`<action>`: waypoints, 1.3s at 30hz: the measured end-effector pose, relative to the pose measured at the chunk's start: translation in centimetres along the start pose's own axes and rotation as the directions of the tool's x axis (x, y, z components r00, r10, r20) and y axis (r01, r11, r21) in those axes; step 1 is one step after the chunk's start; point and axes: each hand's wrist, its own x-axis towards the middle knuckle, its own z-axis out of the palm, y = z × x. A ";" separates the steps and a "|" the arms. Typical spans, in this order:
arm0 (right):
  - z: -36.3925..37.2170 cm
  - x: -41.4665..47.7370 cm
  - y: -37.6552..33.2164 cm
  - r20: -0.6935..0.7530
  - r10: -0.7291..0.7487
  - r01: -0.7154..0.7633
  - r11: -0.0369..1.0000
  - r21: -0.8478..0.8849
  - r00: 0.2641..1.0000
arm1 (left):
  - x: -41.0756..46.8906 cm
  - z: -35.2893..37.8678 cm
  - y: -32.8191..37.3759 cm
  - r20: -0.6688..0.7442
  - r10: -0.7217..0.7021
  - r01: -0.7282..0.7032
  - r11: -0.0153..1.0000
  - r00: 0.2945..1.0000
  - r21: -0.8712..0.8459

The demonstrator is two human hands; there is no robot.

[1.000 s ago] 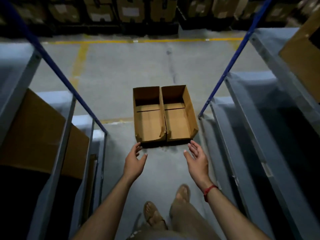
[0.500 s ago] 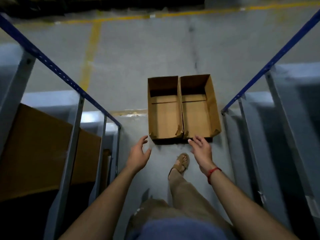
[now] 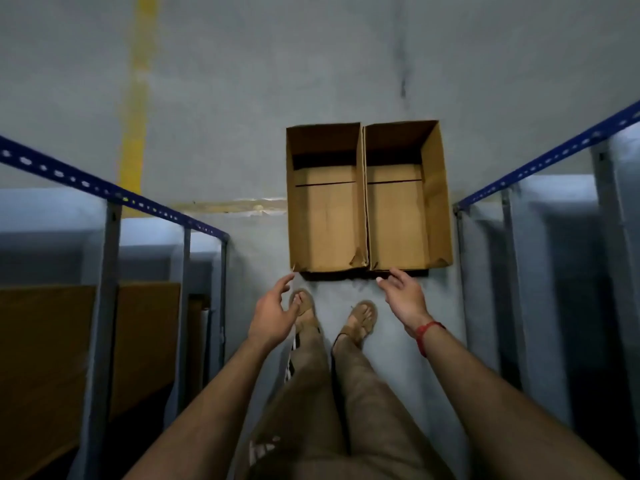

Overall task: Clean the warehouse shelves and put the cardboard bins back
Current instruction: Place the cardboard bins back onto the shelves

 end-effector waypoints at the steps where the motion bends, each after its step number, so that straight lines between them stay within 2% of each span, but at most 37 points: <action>1: 0.4 1.3 -0.1 0.005 0.017 -0.017 0.999 -0.028 1.000 | 1.4 0.1 -0.6 0.012 -0.027 0.027 1.000 1.000 -0.005; 6: 2.5 10.1 0.7 0.044 0.031 -0.021 0.979 -0.204 0.999 | 9.7 2.6 -5.4 0.069 -0.169 0.173 0.983 0.983 -0.056; 12: 4.8 21.5 4.8 0.016 0.025 -0.020 0.964 -0.266 1.000 | 22.2 8.6 -12.2 0.180 -0.226 0.221 0.974 0.957 0.052; 15: 6.3 25.7 6.9 -0.026 0.014 -0.021 0.956 -0.292 1.000 | 27.4 10.4 -14.2 0.144 -0.273 0.274 0.962 0.951 0.019; 17: 7.5 28.0 8.0 -0.036 -0.004 -0.008 0.948 -0.318 0.999 | 30.4 11.0 -15.0 0.087 -0.262 0.260 0.965 0.961 0.039; 19: 8.6 29.8 8.8 -0.077 -0.039 0.005 0.918 -0.397 0.996 | 33.3 11.2 -15.7 0.045 -0.251 0.247 0.966 0.967 0.076; 21: 9.3 31.2 9.5 -0.163 -0.135 0.030 0.852 -0.522 0.977 | 36.1 11.1 -16.6 0.027 -0.277 0.276 0.960 0.961 0.041; 24: 9.8 32.8 10.2 -0.248 -0.224 0.031 0.797 -0.604 0.942 | 39.5 10.9 -17.2 0.098 -0.355 0.362 0.930 0.930 -0.064; 28: 9.8 33.7 10.3 -0.273 -0.261 0.029 0.769 -0.638 0.926 | 41.6 11.7 -17.1 0.170 -0.334 0.340 0.940 0.927 -0.006; 30: 9.9 33.6 9.9 -0.252 -0.224 0.026 0.793 -0.608 0.942 | 41.6 11.9 -17.2 0.148 -0.292 0.283 0.956 0.945 0.081; 32: 10.3 33.4 9.6 -0.192 -0.133 -0.008 0.803 -0.596 0.972 | 41.2 11.4 -17.2 0.171 -0.258 0.250 0.966 0.951 0.070; 36: 9.9 33.3 9.1 -0.136 0.042 -0.128 0.682 -0.720 0.990 | 38.3 7.9 -17.6 0.186 -0.229 0.241 0.970 0.955 -0.043; 39: 9.8 31.9 9.0 0.019 0.279 -0.169 0.634 -0.755 0.960 | 34.5 4.5 -18.4 0.235 -0.242 0.271 0.958 0.941 -0.098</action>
